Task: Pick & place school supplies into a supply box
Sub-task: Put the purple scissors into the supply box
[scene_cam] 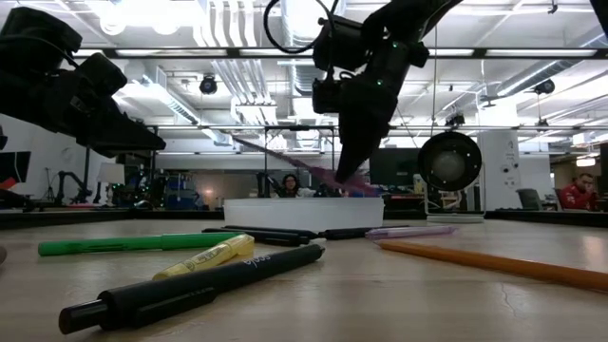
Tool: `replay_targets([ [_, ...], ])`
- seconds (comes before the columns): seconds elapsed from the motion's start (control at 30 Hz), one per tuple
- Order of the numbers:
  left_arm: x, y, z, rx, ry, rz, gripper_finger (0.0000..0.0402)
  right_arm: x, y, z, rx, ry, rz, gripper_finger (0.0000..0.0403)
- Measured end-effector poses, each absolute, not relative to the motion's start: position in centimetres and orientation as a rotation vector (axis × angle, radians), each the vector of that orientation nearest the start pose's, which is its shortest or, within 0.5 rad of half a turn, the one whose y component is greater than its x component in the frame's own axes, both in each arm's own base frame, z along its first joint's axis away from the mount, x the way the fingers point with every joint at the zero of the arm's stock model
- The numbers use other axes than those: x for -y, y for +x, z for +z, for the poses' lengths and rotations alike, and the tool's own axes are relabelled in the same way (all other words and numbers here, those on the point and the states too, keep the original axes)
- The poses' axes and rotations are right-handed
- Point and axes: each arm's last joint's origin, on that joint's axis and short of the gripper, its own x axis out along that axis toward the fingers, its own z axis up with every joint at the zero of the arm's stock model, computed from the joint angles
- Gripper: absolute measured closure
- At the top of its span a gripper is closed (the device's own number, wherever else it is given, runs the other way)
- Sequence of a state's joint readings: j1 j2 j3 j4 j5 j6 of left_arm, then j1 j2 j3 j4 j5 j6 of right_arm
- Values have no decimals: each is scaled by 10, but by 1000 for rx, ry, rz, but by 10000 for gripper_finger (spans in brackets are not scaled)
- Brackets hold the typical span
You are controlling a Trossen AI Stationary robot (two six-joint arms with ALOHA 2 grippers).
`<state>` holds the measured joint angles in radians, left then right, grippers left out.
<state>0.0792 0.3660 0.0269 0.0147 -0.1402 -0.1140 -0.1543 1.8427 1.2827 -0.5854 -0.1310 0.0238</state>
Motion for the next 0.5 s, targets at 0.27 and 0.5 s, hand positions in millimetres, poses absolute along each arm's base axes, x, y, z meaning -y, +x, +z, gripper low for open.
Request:
replay_targets([
  [0.27,-13,115,142,-313,-103,236,332,55,371,178,-1168,159,-63,390],
  [0.5,-13,115,142,-313,-102,236,332,58,372,179,-1170,125,-131,390],
])
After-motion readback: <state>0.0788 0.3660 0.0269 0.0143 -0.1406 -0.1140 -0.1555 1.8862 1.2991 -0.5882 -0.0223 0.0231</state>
